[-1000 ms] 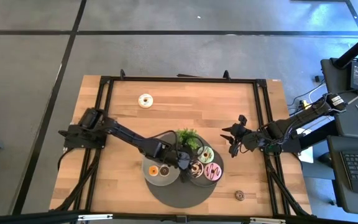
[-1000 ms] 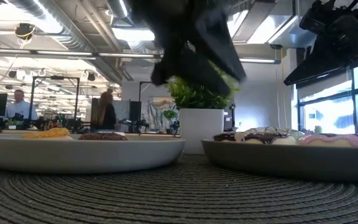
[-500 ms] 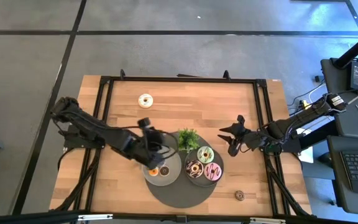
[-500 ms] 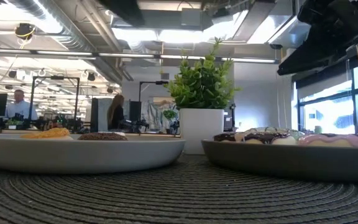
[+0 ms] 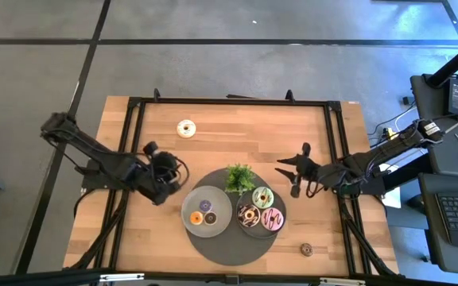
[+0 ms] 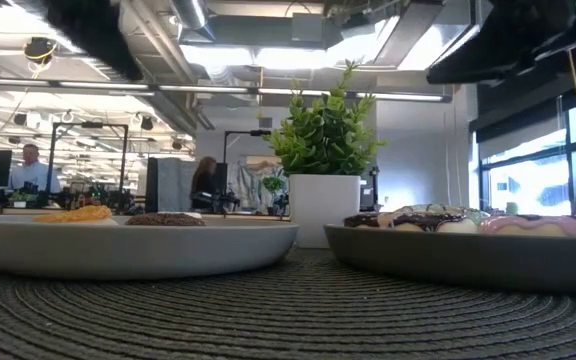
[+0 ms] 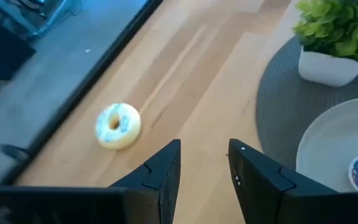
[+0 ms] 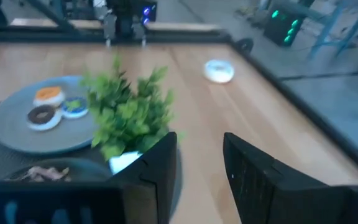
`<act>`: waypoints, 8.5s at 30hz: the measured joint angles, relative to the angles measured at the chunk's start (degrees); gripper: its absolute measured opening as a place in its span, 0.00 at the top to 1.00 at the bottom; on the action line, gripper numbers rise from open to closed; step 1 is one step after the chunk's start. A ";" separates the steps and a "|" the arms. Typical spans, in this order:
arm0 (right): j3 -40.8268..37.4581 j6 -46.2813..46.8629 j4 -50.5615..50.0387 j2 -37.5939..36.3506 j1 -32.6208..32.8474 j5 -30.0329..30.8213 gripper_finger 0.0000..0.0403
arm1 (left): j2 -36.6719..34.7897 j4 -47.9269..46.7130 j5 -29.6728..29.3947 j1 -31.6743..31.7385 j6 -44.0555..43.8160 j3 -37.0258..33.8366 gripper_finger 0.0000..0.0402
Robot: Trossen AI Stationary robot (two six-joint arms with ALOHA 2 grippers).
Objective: Pick & Place donuts
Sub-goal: Put the large white donut on the black plate
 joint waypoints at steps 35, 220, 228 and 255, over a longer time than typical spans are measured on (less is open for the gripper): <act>0.00 -6.23 3.16 -0.02 -22.00 0.91 0.67 | 2.63 64.88 56.80 72.39 43.48 -26.86 0.68; 6.84 18.24 2.53 26.00 5.84 -20.62 0.93 | -2.87 40.16 -6.65 6.66 41.10 -8.33 0.62; 3.65 22.09 5.42 26.18 5.84 -20.62 0.93 | -2.87 40.16 -6.67 6.66 41.17 -8.33 0.62; 3.31 22.09 7.62 26.23 5.82 -19.40 0.69 | -2.84 40.15 -4.74 6.65 41.04 -8.33 0.63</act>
